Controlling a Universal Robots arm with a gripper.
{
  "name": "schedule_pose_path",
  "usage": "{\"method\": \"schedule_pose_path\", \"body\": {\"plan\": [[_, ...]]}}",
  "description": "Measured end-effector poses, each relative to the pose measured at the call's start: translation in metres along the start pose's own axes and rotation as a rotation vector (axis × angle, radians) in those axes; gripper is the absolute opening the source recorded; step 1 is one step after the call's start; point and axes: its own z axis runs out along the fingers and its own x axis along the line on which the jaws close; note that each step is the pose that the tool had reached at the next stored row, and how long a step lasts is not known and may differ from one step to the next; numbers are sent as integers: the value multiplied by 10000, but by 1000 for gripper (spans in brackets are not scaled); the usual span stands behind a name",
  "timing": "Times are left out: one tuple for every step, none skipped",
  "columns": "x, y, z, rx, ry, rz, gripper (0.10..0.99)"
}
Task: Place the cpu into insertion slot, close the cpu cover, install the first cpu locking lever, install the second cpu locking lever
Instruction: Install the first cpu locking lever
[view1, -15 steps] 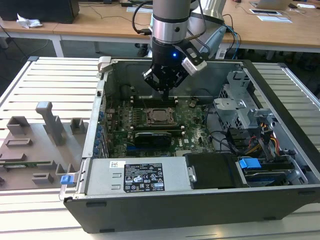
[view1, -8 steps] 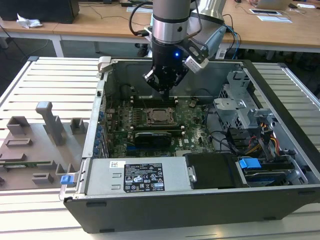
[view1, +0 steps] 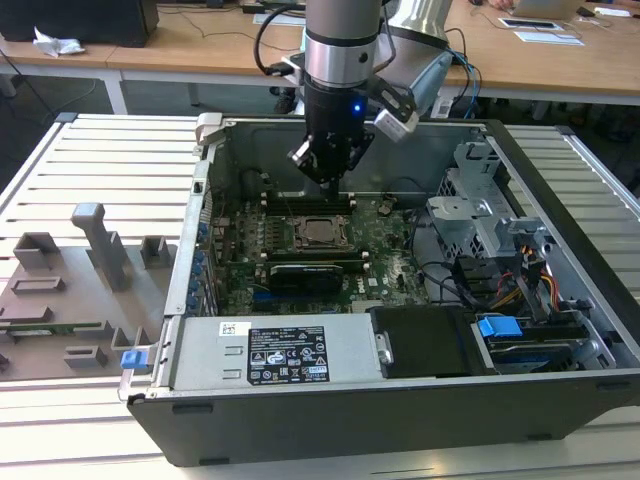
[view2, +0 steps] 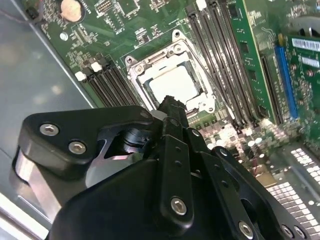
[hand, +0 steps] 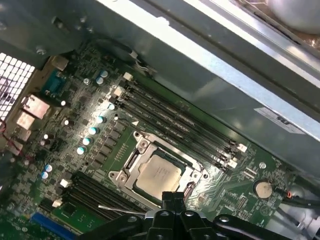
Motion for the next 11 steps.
{"method": "schedule_pose_path", "body": {"plan": [[0, 0, 0, -3, -2, -115, 106], [0, 0, 0, -7, -5, -241, 106], [0, 0, 0, -14, -9, -494, 106], [0, 0, 0, -20, -12, -687, 106], [0, 0, 0, -25, -17, -900, 106], [0, 0, 0, -31, -20, -1099, 106], [0, 0, 0, -35, -24, -1273, 106], [0, 0, 0, -38, -25, -1367, 106], [0, 0, 0, -43, -28, -1554, 106], [0, 0, 0, -46, -31, -1658, 106], [0, 0, 0, -49, -33, -1786, 106]]}}
